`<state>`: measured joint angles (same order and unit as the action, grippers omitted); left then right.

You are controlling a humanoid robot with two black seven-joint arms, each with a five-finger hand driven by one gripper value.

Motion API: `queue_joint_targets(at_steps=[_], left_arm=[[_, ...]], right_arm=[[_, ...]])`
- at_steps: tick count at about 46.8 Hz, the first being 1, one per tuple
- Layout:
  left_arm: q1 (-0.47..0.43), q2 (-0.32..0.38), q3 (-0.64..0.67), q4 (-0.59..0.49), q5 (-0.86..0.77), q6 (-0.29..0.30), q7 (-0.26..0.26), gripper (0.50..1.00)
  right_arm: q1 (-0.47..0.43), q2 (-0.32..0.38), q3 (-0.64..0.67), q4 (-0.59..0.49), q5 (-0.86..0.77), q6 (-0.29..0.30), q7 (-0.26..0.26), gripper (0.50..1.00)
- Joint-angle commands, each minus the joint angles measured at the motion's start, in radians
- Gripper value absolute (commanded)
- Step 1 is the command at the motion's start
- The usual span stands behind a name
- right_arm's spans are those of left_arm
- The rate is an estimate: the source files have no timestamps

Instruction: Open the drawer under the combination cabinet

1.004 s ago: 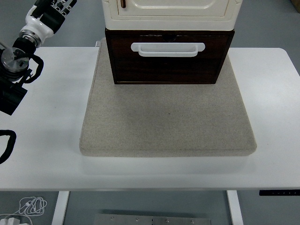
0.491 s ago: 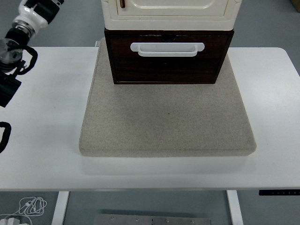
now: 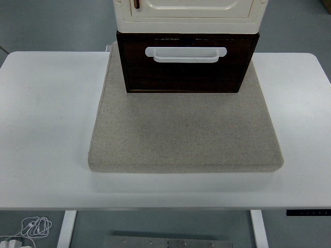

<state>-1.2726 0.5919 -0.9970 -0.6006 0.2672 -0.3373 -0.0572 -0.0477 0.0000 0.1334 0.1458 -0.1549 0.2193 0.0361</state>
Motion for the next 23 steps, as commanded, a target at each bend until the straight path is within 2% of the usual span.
queue_joint_targets(at_steps=[1,14,19,23], left_arm=[[-0.024,0.043,0.0,-0.093,0.073,0.004,0.0,1.0],[-0.085,0.172,0.0,-0.407,0.19,0.001,0.02,1.0],[-0.117,0.178,0.006,-0.499,0.253,-0.008,0.037,1.0],[-0.168,0.178,0.076,-0.545,0.283,-0.009,0.045,1.0]], right_arm=[[0.0,0.0,0.0,0.001,0.0,0.0,0.001,0.926],[0.0,0.0,0.0,0.0,0.0,0.0,0.001,0.926],[0.0,0.0,0.0,0.0,0.0,0.0,0.001,0.926],[0.0,0.0,0.0,0.0,0.0,0.0,-0.001,0.926]])
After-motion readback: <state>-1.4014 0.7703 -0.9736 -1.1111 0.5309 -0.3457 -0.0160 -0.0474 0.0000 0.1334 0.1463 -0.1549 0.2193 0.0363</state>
